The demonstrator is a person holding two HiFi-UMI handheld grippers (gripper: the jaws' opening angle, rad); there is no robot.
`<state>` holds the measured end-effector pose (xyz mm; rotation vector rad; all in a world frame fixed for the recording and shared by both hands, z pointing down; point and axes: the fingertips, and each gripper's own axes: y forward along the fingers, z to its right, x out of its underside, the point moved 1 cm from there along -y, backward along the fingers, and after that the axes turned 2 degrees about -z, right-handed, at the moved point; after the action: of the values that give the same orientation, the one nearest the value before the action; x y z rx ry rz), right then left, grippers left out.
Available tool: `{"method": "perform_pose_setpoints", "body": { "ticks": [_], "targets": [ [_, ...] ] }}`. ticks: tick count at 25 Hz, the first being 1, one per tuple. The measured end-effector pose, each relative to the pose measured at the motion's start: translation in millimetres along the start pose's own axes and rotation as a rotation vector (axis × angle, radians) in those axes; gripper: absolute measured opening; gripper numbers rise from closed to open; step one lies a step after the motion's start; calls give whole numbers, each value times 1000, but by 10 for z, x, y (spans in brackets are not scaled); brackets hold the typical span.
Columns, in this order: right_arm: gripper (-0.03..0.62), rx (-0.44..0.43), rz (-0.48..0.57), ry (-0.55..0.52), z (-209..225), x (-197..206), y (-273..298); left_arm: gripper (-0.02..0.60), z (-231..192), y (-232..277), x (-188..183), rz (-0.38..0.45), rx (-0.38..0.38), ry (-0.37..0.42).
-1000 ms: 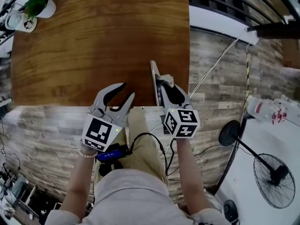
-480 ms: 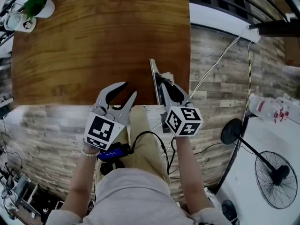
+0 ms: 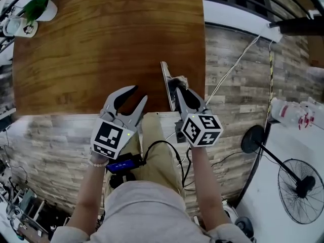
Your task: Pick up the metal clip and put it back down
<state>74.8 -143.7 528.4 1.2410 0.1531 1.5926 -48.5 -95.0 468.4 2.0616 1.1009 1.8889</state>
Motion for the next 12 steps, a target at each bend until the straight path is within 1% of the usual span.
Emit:
{"method": "perform_pose_setpoints", "body": {
  "ticks": [2,8,12],
  "targets": [
    [70,-14,15,28,-18,-31,-5,112,-19,19,2,-2,4,-17],
    [66,-27,43,62,-14,-83,-12,112,-39,104,-7,4,24,-81],
    [64,-40,61,79,-31,-132,-28,112,-42,160,27,-11,50,-112]
  ]
}}
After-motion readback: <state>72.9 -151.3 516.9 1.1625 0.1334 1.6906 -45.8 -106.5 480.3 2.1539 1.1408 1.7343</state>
